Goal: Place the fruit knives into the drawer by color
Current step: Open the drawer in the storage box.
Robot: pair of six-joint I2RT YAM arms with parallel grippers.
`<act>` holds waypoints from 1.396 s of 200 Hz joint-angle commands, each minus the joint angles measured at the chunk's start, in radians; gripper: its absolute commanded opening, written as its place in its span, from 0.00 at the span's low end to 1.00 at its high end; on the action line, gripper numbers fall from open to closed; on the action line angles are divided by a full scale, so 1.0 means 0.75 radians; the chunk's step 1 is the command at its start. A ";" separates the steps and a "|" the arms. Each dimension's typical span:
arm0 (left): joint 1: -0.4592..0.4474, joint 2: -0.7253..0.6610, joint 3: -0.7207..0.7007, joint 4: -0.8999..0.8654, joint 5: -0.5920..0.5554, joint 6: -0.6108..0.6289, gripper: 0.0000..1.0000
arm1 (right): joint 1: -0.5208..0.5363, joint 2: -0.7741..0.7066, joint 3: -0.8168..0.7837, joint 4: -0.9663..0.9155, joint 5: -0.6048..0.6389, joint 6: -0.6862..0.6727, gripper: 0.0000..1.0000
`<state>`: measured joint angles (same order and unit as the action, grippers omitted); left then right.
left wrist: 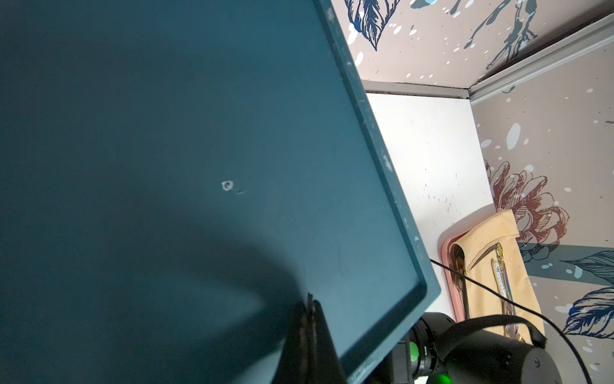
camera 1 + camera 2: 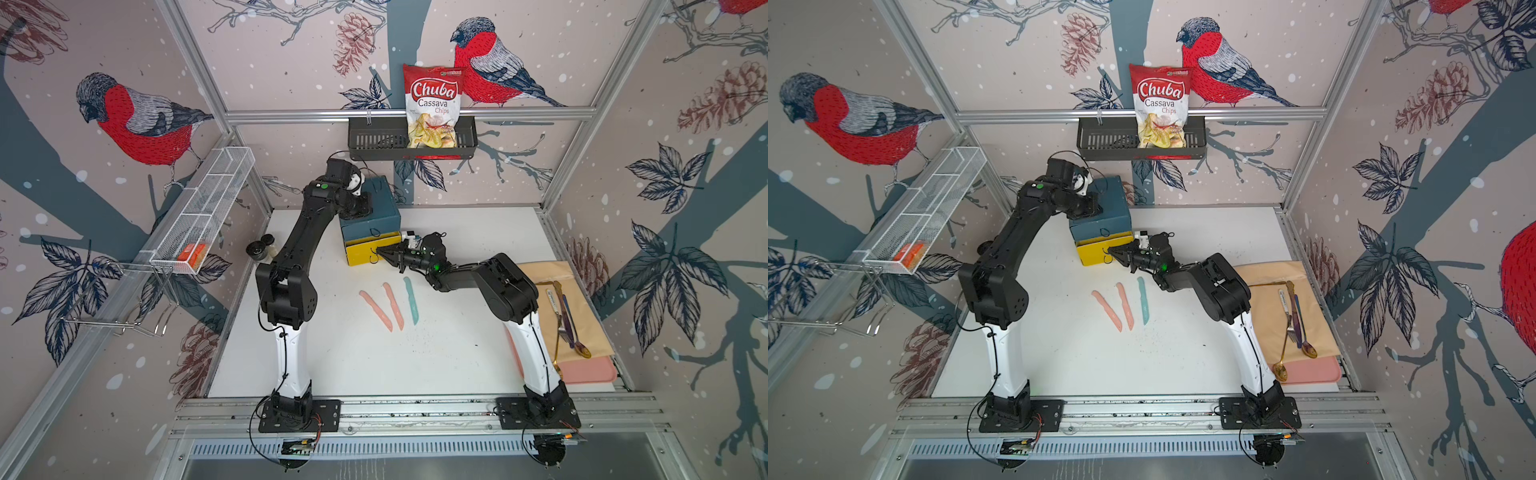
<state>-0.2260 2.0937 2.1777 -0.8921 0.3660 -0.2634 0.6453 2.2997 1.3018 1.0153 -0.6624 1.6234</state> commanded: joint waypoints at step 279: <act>-0.110 -0.147 0.037 -0.274 -0.141 -0.007 0.65 | -0.033 -0.906 -0.491 -1.116 0.027 -0.853 0.56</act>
<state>-0.2932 2.0346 2.2421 -1.0626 0.2642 -0.2657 0.6170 1.6695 0.8852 0.6308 -0.7261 1.3045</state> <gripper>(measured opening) 0.624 0.556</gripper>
